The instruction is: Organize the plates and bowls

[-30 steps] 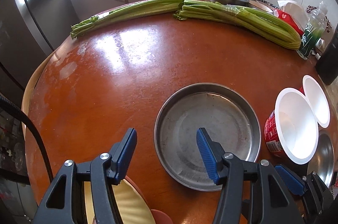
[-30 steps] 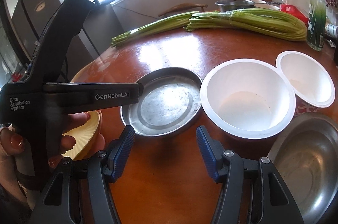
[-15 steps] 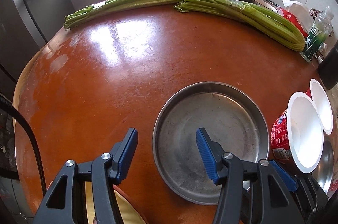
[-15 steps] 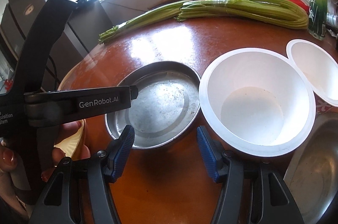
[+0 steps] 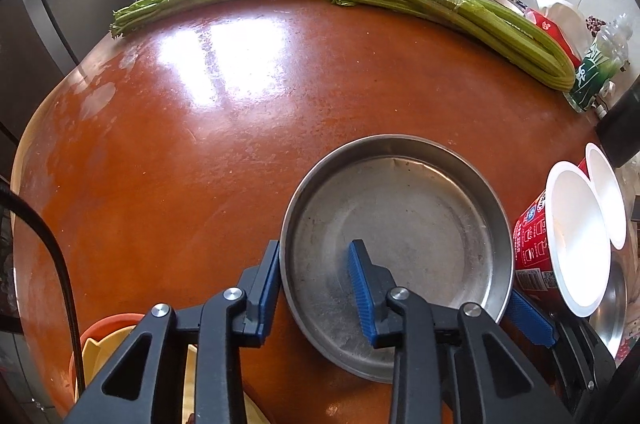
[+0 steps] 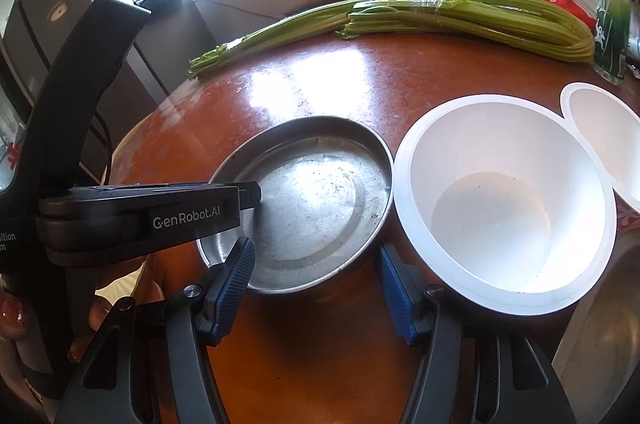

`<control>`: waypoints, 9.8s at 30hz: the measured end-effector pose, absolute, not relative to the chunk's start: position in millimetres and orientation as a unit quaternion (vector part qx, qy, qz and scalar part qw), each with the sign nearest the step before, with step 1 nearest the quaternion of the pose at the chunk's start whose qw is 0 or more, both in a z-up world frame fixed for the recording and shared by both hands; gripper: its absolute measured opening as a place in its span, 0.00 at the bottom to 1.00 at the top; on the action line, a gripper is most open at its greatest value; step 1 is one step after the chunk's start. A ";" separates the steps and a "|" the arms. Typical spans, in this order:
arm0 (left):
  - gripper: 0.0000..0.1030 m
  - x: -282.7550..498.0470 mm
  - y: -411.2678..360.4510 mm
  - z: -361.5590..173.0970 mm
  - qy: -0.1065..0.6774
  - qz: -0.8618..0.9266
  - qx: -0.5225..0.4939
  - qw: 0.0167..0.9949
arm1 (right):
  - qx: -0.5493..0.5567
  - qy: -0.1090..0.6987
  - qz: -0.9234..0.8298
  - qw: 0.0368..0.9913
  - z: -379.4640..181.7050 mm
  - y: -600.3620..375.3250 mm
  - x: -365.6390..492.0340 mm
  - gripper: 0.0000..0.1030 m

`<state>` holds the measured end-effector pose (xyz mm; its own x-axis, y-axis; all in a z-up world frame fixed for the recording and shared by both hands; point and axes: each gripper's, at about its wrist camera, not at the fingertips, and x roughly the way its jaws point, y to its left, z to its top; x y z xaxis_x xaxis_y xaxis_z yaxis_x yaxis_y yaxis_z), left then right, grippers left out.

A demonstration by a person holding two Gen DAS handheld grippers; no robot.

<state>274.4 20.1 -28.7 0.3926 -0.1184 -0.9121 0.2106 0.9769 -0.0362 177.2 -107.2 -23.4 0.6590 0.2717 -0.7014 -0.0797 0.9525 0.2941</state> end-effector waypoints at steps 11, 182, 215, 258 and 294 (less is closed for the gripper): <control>0.33 257.6 31.5 -6.9 0.519 -0.098 0.031 0.849 | 0.119 0.380 0.114 0.910 -6.1 -101.5 166.5 0.63; 0.58 204.2 138.4 -22.2 0.502 -0.064 -0.116 0.855 | 0.038 0.371 0.223 0.901 -11.0 -45.6 127.0 0.67; 0.58 123.0 96.9 57.6 0.395 -0.032 -0.063 0.916 | 0.013 0.271 0.144 0.952 65.9 -111.5 66.2 0.67; 0.58 110.9 -130.5 -14.4 0.482 -0.219 -0.023 0.848 | 0.025 0.368 0.060 0.928 -16.6 -288.4 36.4 0.52; 0.49 84.7 -57.8 -17.7 0.469 -0.160 -0.013 0.869 | -0.014 0.368 0.121 0.922 -15.9 -207.9 28.0 0.52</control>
